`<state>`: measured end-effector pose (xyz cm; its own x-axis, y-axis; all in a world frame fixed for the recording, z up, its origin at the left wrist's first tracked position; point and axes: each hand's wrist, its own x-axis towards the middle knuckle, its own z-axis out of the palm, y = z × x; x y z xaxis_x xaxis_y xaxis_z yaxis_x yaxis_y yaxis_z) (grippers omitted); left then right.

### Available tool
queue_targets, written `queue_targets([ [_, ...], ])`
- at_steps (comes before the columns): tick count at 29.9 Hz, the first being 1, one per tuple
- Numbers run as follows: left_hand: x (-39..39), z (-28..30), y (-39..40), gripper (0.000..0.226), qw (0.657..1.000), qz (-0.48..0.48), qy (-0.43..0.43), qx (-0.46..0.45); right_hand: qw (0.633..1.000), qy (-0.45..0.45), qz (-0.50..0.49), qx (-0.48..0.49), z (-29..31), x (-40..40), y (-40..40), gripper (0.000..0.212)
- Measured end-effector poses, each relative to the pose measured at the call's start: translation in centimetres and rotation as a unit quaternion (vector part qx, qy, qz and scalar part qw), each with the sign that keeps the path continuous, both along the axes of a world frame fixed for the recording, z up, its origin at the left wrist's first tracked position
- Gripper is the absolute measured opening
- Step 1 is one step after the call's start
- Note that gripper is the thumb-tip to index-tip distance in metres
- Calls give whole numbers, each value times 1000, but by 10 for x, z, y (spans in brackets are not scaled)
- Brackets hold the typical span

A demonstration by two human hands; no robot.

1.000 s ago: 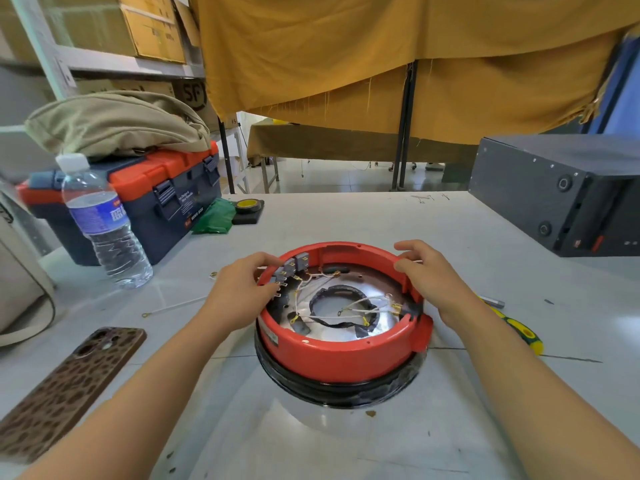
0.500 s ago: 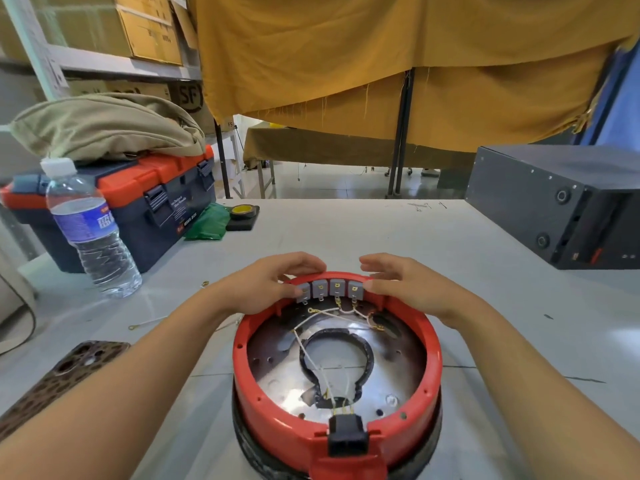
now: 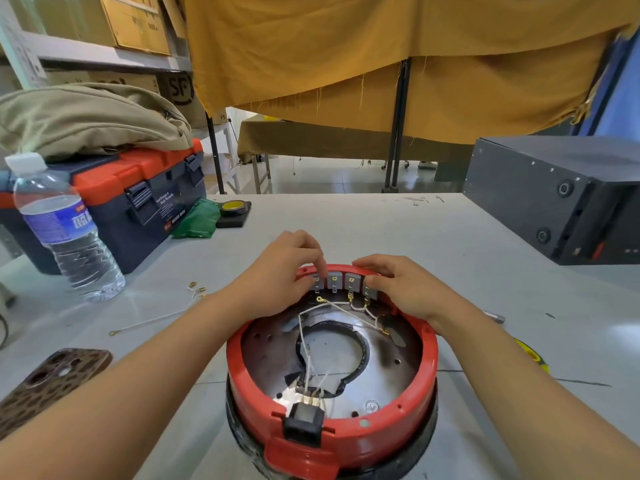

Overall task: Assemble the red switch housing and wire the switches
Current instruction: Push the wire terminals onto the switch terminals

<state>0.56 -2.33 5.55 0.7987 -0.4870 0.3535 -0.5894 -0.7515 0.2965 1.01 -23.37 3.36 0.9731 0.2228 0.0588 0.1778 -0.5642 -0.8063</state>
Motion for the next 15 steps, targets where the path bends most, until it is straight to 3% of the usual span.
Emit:
queue_targets([
  [9, -8, -5, -33, 23, 991, -13, 85, 105, 999, 8, -44, -26, 1, 1, -7, 30],
  [15, -7, -12, -33, 16, 993, 4, 53, 106, 999, 28, -20, -35, 11, 9, -13, 17],
])
